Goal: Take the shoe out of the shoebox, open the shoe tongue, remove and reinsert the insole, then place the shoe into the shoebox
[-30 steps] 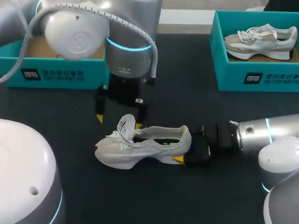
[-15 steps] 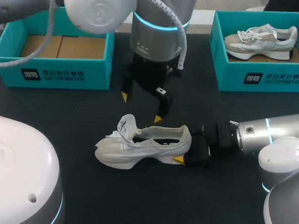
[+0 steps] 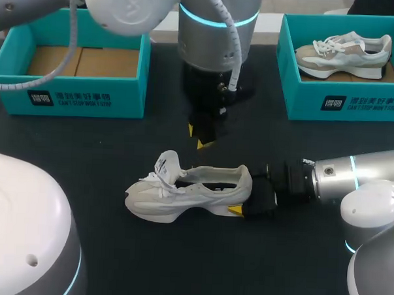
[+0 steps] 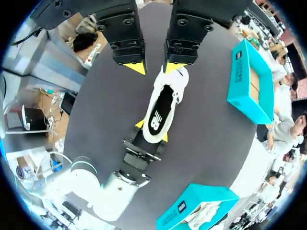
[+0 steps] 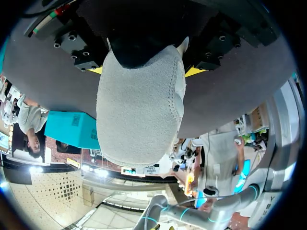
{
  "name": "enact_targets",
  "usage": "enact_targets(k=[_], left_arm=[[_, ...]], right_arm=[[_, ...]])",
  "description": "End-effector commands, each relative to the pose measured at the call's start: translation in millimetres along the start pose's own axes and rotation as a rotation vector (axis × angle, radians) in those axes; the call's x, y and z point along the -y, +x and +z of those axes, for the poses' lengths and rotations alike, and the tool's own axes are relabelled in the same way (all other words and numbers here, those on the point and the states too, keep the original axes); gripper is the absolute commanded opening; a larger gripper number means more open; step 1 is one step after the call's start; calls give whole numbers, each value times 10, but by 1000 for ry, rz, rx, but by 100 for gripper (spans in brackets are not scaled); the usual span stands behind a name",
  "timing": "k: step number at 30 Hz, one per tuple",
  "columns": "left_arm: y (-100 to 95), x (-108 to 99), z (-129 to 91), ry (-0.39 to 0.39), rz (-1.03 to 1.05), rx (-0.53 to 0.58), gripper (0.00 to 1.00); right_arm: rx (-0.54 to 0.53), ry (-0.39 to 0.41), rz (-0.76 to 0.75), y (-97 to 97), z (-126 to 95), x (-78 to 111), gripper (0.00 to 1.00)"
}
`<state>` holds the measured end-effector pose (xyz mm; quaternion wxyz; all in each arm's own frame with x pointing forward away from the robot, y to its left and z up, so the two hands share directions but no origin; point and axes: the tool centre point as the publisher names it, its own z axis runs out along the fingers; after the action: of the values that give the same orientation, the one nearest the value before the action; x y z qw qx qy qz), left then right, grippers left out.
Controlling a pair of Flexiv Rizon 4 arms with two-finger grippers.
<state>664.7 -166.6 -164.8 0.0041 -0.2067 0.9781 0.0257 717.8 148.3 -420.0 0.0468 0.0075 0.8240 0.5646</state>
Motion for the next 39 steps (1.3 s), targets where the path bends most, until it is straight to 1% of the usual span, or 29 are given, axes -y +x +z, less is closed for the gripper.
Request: enact_targets(k=[1, 10, 11, 12, 13, 14, 15, 18, 19, 20, 21, 22, 23, 24, 25, 27, 28, 31, 39], left_arm=[[-55, -80, 43, 137, 666, -117, 0], [-55, -80, 43, 137, 666, -117, 0], [-63, -67, 130, 137, 666, -118, 0], [-68, -48, 204, 163, 667, -153, 0], [-88, -33, 284, 152, 654, -129, 0], [-110, -25, 328, 185, 645, -136, 0], [-137, -7, 376, 191, 630, -142, 0], [-207, 60, 519, 243, 593, -128, 0], [-227, 89, 576, 263, 574, -138, 0], [-240, 106, 622, 258, 569, -119, 0], [-249, 125, 689, 268, 554, -136, 0], [-254, 134, 707, 271, 546, -139, 0], [-265, 170, 825, 251, 539, -121, 0], [-275, 193, 883, 263, 520, -135, 0], [-279, 219, 961, 247, 514, -120, 0], [-275, 253, 1037, 247, 496, -141, 0], [-266, 277, 1092, 241, 492, -132, 0], [-232, 312, 1191, 229, 475, -128, 0], [-232, 312, 1191, 229, 475, -128, 0]], right_arm=[[1, 3, 0, -24, 76, 42, 0], [1, 3, 0, -24, 76, 42, 0], [1, 3, 0, -24, 76, 42, 0], [1, 3, 0, -24, 76, 42, 0], [1, 3, 0, -24, 76, 42, 0], [1, 3, 0, -24, 76, 42, 0], [1, 3, 0, -24, 76, 42, 0], [1, 3, 0, -24, 76, 42, 0], [1, 3, 0, -24, 76, 42, 0], [1, 3, 0, -24, 76, 42, 0], [1, 3, 0, -24, 76, 42, 0], [1, 3, 0, -24, 76, 42, 0], [1, 3, 0, -24, 76, 42, 0], [1, 3, 0, -24, 76, 42, 0], [1, 3, 0, -24, 76, 42, 0], [1, 3, 0, -24, 76, 42, 0], [1, 3, 0, -24, 76, 42, 0], [1, 3, 0, -24, 76, 42, 0], [1, 3, 0, -24, 76, 42, 0]])
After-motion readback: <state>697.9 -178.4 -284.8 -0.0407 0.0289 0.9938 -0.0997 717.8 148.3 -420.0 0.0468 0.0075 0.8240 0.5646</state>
